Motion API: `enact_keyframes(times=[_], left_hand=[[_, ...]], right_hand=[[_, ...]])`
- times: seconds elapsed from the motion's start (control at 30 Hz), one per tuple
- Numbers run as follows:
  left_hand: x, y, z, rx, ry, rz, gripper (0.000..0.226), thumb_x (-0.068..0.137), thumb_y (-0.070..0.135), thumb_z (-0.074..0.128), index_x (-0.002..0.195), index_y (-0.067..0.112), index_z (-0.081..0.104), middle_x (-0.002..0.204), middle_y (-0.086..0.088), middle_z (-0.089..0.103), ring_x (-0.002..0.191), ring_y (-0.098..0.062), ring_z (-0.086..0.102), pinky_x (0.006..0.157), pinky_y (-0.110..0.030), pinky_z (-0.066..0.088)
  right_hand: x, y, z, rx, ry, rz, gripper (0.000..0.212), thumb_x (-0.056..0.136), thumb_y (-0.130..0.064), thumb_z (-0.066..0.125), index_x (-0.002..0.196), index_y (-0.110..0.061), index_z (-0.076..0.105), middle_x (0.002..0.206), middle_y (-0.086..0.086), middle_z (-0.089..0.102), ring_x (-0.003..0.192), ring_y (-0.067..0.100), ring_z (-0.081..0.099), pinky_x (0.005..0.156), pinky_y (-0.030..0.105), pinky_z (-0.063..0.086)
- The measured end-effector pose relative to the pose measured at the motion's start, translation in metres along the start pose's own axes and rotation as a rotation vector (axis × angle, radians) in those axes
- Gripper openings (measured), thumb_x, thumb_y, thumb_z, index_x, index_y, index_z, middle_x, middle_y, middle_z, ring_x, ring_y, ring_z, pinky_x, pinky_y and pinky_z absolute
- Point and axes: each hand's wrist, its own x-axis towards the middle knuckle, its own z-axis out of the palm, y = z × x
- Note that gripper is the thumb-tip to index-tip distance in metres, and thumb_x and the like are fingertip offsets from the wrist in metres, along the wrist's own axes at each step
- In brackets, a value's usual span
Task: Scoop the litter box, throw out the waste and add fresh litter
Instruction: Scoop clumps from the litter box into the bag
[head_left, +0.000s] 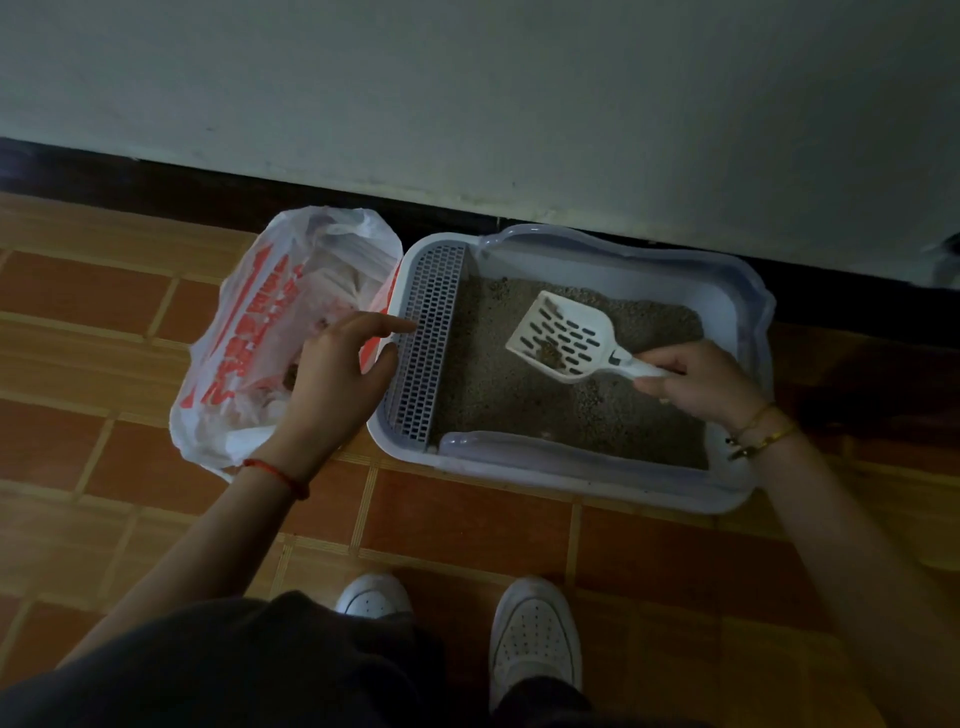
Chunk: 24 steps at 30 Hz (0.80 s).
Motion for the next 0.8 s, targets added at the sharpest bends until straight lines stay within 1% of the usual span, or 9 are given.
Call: enact_keyframes(times=[0.07,0.13,0.23,0.33,0.4,0.47,0.53,0.67,0.8], left_hand=[[0.001,0.001,0.001,-0.010,-0.004,0.008,0.027,0.093,0.007,0.056,0.116,0.017,0.067,0.118,-0.005,0.066,0.103,-0.007,0.056,0.092,-0.027,0.045],[0.001,0.001,0.001,-0.019,-0.006,0.014,0.027,0.093,0.007,0.056,0.116,0.018,0.067,0.118,-0.004,0.066,0.103,-0.006,0.056,0.091,-0.027,0.045],[0.001,0.002,0.001,-0.008,-0.007,0.015,0.028,0.093,0.007,0.056,0.116,0.017,0.067,0.118,-0.004,0.066,0.101,-0.006,0.056,0.089,-0.026,0.045],[0.000,0.000,0.002,-0.010,-0.008,0.017,0.028,0.092,0.007,0.057,0.116,0.017,0.067,0.117,-0.005,0.067,0.100,-0.006,0.056,0.088,-0.026,0.045],[-0.001,-0.003,0.003,-0.018,-0.015,0.009,0.027,0.092,0.013,0.055,0.116,0.018,0.067,0.117,-0.005,0.067,0.102,-0.009,0.059,0.090,-0.030,0.048],[-0.002,-0.004,0.002,-0.020,-0.021,0.002,0.030,0.091,0.019,0.052,0.116,0.020,0.067,0.118,-0.004,0.066,0.104,-0.012,0.060,0.092,-0.032,0.048],[-0.003,-0.007,0.001,-0.014,-0.020,0.000,0.027,0.093,0.016,0.054,0.117,0.020,0.066,0.119,-0.003,0.066,0.106,-0.013,0.060,0.092,-0.031,0.048],[-0.005,-0.011,-0.002,-0.005,-0.002,-0.030,0.027,0.094,0.011,0.056,0.117,0.018,0.067,0.119,-0.003,0.066,0.105,-0.012,0.060,0.090,-0.026,0.047],[-0.009,-0.011,-0.006,0.005,0.034,-0.063,0.026,0.093,0.010,0.056,0.115,0.018,0.068,0.116,-0.002,0.068,0.097,-0.009,0.059,0.082,-0.022,0.044]], right_hand=[[-0.003,0.004,-0.002,-0.005,0.039,0.011,0.025,0.083,-0.014,0.069,0.107,-0.018,0.072,0.091,0.011,0.071,0.087,0.030,0.066,0.083,0.043,0.052],[-0.006,0.005,-0.004,0.019,0.090,0.010,0.023,0.083,-0.012,0.069,0.106,-0.015,0.072,0.088,0.012,0.070,0.083,0.029,0.064,0.077,0.037,0.051],[-0.008,0.004,-0.005,0.014,0.161,-0.005,0.027,0.085,-0.012,0.067,0.112,-0.011,0.070,0.088,0.007,0.065,0.081,0.019,0.057,0.069,0.026,0.041],[-0.011,0.000,-0.003,0.013,0.169,-0.016,0.028,0.086,-0.013,0.066,0.114,-0.013,0.069,0.088,0.004,0.065,0.080,0.016,0.056,0.061,0.022,0.040],[-0.011,-0.002,-0.001,-0.023,0.189,-0.015,0.023,0.086,-0.016,0.066,0.109,-0.014,0.071,0.090,0.006,0.068,0.081,0.019,0.059,0.068,0.027,0.047],[-0.012,-0.003,0.000,-0.041,0.206,-0.006,0.020,0.086,-0.018,0.065,0.105,-0.015,0.071,0.089,0.007,0.068,0.082,0.022,0.060,0.073,0.032,0.048],[-0.012,-0.005,0.001,-0.023,0.206,-0.006,0.020,0.086,-0.018,0.064,0.104,-0.015,0.071,0.086,0.007,0.067,0.080,0.021,0.059,0.067,0.028,0.044],[-0.012,-0.013,0.000,-0.009,0.207,-0.023,0.015,0.087,-0.017,0.064,0.098,-0.013,0.072,0.087,0.012,0.068,0.082,0.027,0.061,0.070,0.032,0.046],[-0.011,-0.029,-0.001,0.001,0.185,-0.080,0.014,0.088,-0.015,0.062,0.096,-0.008,0.071,0.078,0.008,0.064,0.070,0.017,0.054,0.060,0.025,0.038]])
